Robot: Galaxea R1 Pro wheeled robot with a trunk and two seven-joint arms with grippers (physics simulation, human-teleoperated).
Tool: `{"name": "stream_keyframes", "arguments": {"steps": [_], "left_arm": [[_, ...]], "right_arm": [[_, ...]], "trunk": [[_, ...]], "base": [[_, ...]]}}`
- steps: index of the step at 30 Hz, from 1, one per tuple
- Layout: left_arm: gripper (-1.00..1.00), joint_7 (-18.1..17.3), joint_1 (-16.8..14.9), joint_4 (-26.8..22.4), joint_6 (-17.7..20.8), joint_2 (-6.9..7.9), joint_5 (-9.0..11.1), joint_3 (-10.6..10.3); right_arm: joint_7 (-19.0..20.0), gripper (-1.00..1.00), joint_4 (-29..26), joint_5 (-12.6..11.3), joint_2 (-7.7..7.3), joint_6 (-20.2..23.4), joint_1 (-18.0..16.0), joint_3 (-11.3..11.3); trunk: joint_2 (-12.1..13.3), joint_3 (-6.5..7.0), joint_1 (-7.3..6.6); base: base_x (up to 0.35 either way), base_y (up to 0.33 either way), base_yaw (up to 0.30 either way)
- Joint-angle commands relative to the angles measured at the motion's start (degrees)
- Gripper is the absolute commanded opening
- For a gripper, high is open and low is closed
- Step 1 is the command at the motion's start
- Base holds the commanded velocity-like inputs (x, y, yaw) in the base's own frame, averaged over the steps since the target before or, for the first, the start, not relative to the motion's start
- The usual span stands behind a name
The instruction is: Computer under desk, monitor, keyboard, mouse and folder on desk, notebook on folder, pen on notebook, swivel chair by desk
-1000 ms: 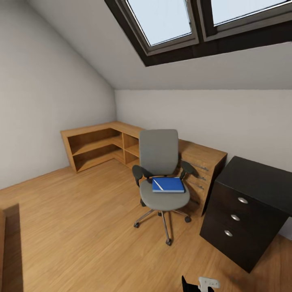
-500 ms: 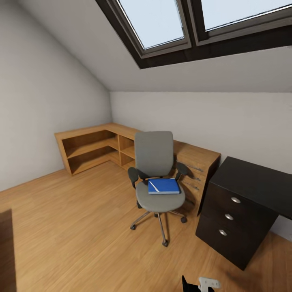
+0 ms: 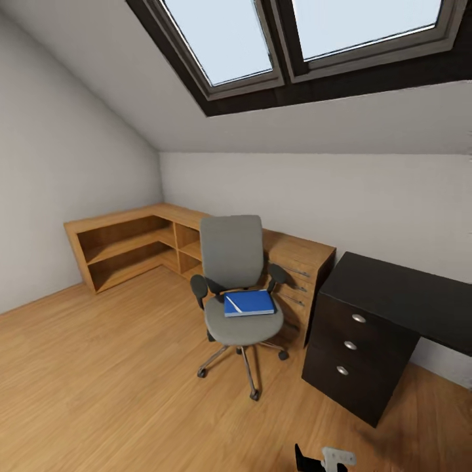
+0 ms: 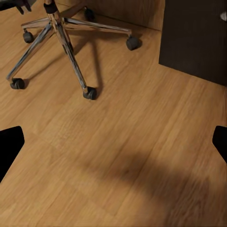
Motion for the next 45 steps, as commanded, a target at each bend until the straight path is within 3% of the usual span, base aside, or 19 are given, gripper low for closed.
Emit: {"name": "stream_keyframes", "arguments": {"steps": [1,15,35,45], "left_arm": [[1.0,0.3,0.0,-0.1,-0.3,0.04,0.6,-0.2],[1.0,0.2,0.0,-0.1,-2.3,-0.04,0.5,-0.3],[1.0,0.2,0.0,-0.1,-2.8,-0.05,0.5,-0.4],[1.0,0.2,0.0,-0.1,-2.8,-0.05,0.5,-0.4]], "right_arm": [[0.3,1.0,0.1,-0.5,0.03,-0.2,-0.1,-0.2],[0.3,1.0,0.2,-0.6,0.05,-0.1,-0.1,-0.2],[0.3,1.0,0.1,-0.8,-0.1,-0.2,-0.1,-0.4],[0.3,1.0,0.1,-0.8,-0.24,-0.3,-0.1,-0.4]], "trunk": [[0.0,0.02,0.0],[0.0,0.43,0.0],[8.0,2.96,-4.39],[12.0,4.58,-6.59]], "base": [[0.0,0.0,-0.186],[0.0,0.0,-0.255],[0.0,0.0,-0.23],[0.0,0.0,-0.038]]}}
